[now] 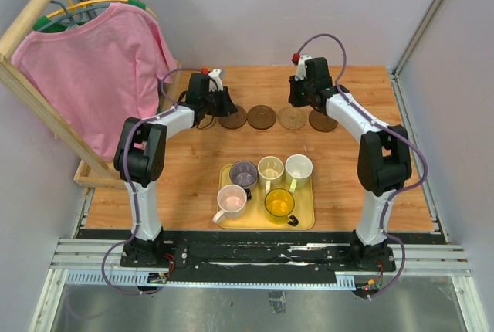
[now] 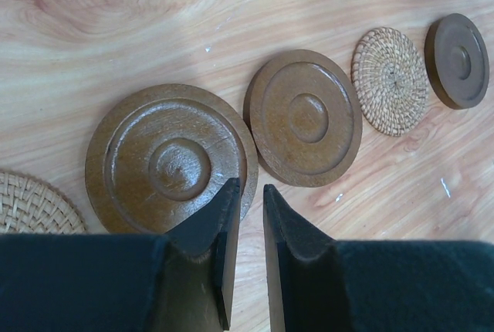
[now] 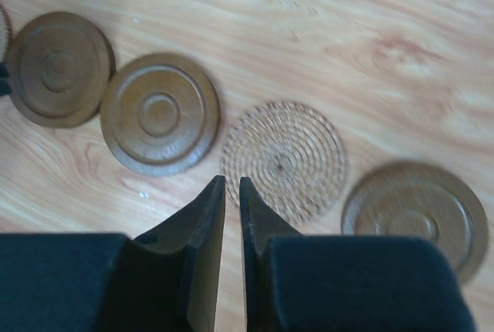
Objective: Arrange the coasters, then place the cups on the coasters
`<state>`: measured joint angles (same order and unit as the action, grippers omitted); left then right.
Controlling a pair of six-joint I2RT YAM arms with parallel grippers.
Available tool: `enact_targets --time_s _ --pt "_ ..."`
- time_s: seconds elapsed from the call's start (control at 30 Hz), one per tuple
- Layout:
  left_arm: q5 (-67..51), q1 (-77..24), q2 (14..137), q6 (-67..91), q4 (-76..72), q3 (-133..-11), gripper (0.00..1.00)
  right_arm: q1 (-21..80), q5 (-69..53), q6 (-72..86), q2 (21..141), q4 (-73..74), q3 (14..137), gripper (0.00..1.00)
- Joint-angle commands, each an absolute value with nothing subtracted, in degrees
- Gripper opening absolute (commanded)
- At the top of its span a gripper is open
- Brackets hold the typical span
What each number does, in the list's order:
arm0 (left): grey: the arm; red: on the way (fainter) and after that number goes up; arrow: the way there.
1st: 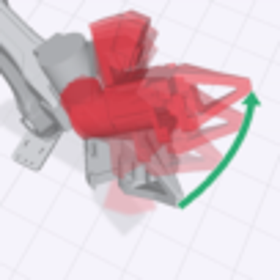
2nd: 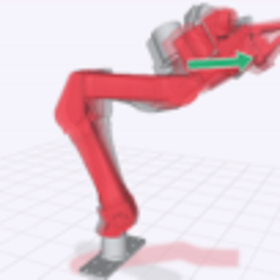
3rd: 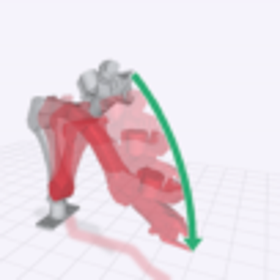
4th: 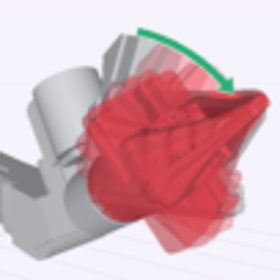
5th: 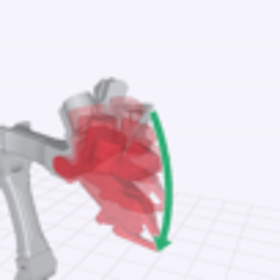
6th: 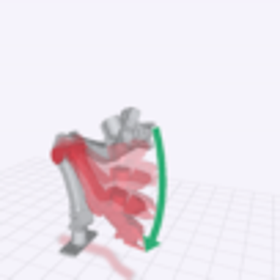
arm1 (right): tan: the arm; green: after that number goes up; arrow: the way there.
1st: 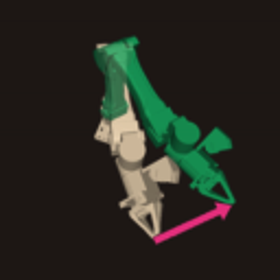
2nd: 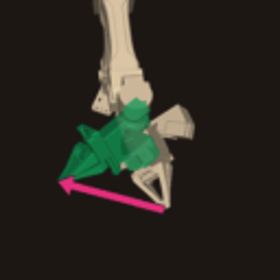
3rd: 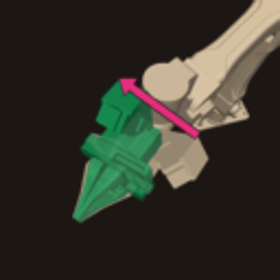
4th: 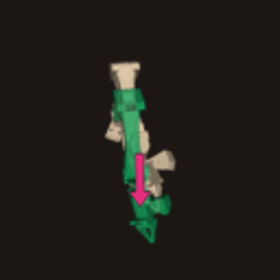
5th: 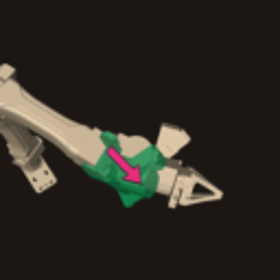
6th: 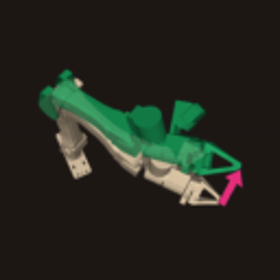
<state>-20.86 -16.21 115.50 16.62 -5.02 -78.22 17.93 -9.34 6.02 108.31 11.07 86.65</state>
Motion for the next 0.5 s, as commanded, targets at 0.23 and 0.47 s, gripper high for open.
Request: enact_targets --time_s 0.23,0.47 --pt "-19.63 -16.12 118.33 15.53 -2.19 -79.64 0.23 23.97 -18.26 2.9 124.6 17.37 103.46 0.14" --pt "-19.17 -16.17 119.24 15.33 -1.15 -79.04 0.23 25.6 -20.5 3.28 128.09 16.88 104.64 0.14"
